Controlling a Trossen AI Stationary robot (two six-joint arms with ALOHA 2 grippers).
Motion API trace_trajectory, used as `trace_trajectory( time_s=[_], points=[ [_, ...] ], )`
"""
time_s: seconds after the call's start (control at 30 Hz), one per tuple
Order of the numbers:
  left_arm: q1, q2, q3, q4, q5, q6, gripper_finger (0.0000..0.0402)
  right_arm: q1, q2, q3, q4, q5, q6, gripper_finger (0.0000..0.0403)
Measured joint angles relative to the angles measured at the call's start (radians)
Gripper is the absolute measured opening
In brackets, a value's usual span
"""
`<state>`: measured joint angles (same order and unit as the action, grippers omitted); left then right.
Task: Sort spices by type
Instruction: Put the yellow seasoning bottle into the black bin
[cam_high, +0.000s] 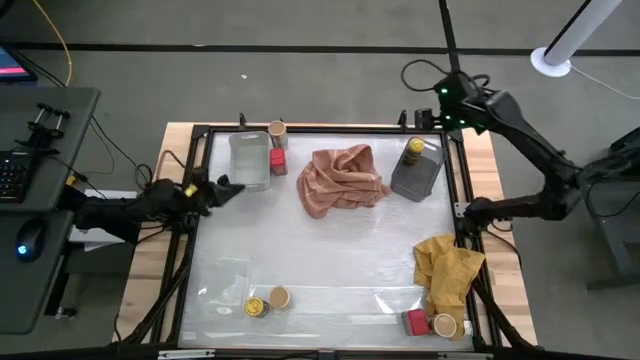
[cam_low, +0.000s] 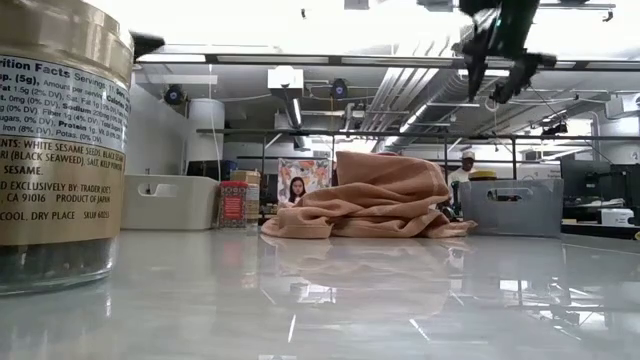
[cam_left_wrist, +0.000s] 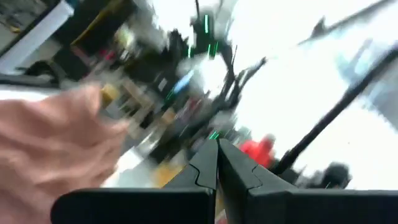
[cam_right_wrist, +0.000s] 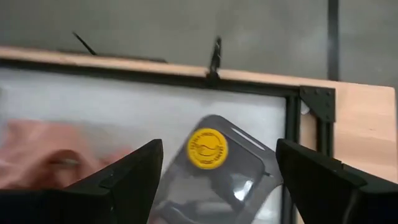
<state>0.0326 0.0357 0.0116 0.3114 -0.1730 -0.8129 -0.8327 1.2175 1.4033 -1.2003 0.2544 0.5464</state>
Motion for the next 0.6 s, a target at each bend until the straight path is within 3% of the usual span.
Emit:
trace_trajectory(
  time_s=[0.13,0.2,0.33,0.43,0.6],
  points=[
    [0.0,0.004,0.003,0.162,-0.25,-0.131,0.0001,0.029,-0.066,0.011,0.002,0.0,0.045,0.0309],
    [0.003,0.034,0.046,0.186,-0.286,-0.164,0.0002,0.044,-0.09,0.011,0.002,0.0,0.06,0.0309],
    [0.003,0.184,0.248,0.072,-0.106,-0.088,0.0025,0.071,-0.114,0.01,0.002,0.003,0.082,0.0309],
    [-0.004,0.372,0.483,-0.126,0.096,0.019,0.0063,0.076,-0.114,0.01,0.002,0.009,0.077,0.0309],
    [-0.044,0.705,0.926,-0.757,0.44,0.226,0.0138,0.076,-0.112,0.009,0.002,0.005,0.047,0.0309]
  ],
)
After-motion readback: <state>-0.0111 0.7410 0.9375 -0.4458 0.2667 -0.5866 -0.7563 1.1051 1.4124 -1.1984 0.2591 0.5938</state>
